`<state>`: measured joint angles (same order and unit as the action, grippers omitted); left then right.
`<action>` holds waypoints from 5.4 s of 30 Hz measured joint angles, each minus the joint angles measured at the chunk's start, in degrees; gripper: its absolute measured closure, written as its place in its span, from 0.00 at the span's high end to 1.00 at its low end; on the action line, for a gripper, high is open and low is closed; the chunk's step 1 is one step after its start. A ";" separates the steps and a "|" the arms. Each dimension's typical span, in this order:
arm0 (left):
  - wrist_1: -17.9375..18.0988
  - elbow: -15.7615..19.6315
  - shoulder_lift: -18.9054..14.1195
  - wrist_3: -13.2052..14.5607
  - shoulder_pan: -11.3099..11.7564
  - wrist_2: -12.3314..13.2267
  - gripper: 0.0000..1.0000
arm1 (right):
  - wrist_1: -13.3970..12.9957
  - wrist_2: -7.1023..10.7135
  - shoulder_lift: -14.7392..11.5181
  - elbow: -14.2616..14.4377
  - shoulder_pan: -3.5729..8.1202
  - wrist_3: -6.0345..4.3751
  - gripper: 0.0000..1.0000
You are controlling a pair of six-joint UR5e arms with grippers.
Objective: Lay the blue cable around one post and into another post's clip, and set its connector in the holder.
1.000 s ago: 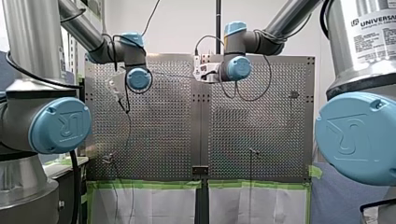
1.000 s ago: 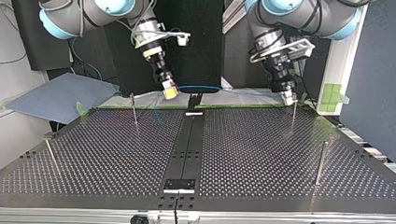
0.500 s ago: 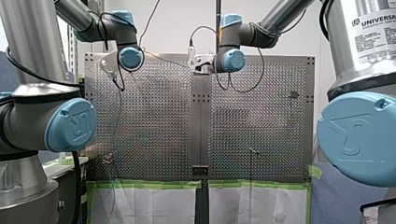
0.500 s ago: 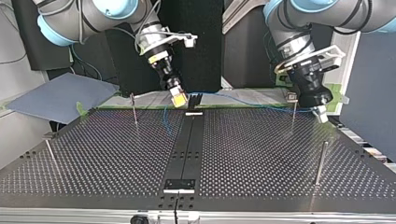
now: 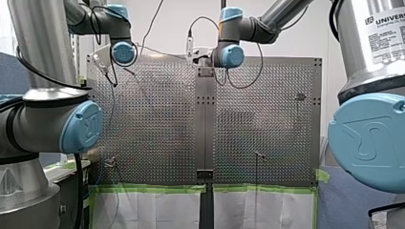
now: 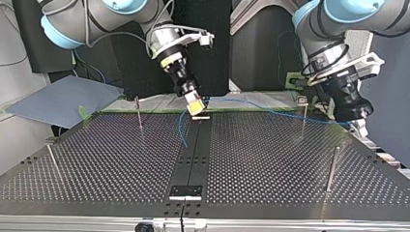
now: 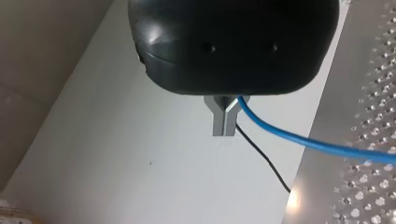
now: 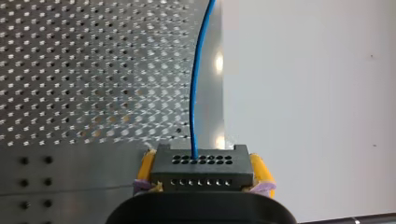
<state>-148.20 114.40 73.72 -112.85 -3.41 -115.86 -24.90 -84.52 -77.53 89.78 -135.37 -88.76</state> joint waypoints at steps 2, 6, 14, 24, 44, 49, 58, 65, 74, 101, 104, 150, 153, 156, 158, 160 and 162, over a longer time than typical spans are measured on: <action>0.00 -0.23 0.41 -0.92 1.08 1.07 0.00 | -0.02 -0.06 0.01 -0.45 -0.10 -0.06 0.00; -0.05 -1.42 2.01 -2.48 3.15 3.13 0.00 | 0.05 -0.14 0.24 -1.08 -0.38 -0.16 0.00; 0.30 -4.94 5.81 -6.01 5.69 7.59 0.00 | 1.01 -0.69 3.02 -4.56 -1.72 -0.35 0.00; 0.54 -6.57 6.28 -9.86 9.38 10.98 0.00 | 1.78 -1.36 5.07 -8.24 -2.68 -0.31 0.00; 1.14 -8.46 11.83 -14.71 18.46 20.53 0.00 | 3.31 -3.98 6.58 -12.66 -3.26 -0.42 0.00; 1.67 -9.60 13.90 -14.87 18.80 22.59 0.00 | 3.40 -4.50 8.16 -13.77 -3.27 -0.36 0.00; -1.31 -12.85 16.98 -11.90 18.86 25.66 0.00 | 3.81 -4.99 11.83 -17.33 -3.23 -0.45 0.00; -1.39 -13.07 17.31 -12.19 19.61 24.75 0.00 | 3.76 -5.04 13.30 -18.79 -2.98 -0.46 0.00; -0.99 -13.09 18.95 -11.97 19.75 25.90 0.00 | 4.20 -5.04 15.78 -21.37 -3.10 -0.46 0.00; -2.16 -12.44 25.07 -11.26 15.90 26.05 0.00 | 8.42 -7.63 17.85 -21.88 -0.12 -2.66 0.00; -2.32 -12.33 25.11 -11.28 15.47 25.73 0.00 | 9.27 -8.01 17.90 -20.88 0.62 -2.63 0.00; -1.57 -9.78 25.68 -12.82 12.18 19.74 1.00 | -10.28 -13.48 17.96 1.88 7.98 -4.82 0.00; -1.57 -9.77 25.94 -12.84 12.03 19.81 1.00 | -11.91 -15.16 17.94 3.61 8.95 -5.36 0.00; -1.48 -9.76 26.00 -12.83 11.87 19.89 1.00 | -13.54 -16.81 17.93 5.26 10.16 -6.50 0.00; -1.45 -9.75 26.03 -12.85 11.79 19.91 1.00 | -14.48 -17.70 17.91 6.20 10.98 -7.31 0.00; -1.46 -9.75 26.04 -12.88 11.72 19.92 1.00 | -15.57 -18.37 17.91 7.29 12.04 -8.36 0.00; -1.47 -9.74 26.05 -12.87 11.63 19.93 1.00 | -16.69 -18.65 17.91 8.42 13.15 -9.46 0.00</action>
<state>-149.67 104.67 99.76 -125.71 8.22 -95.93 -41.59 -103.17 -59.62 98.20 -122.23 -98.22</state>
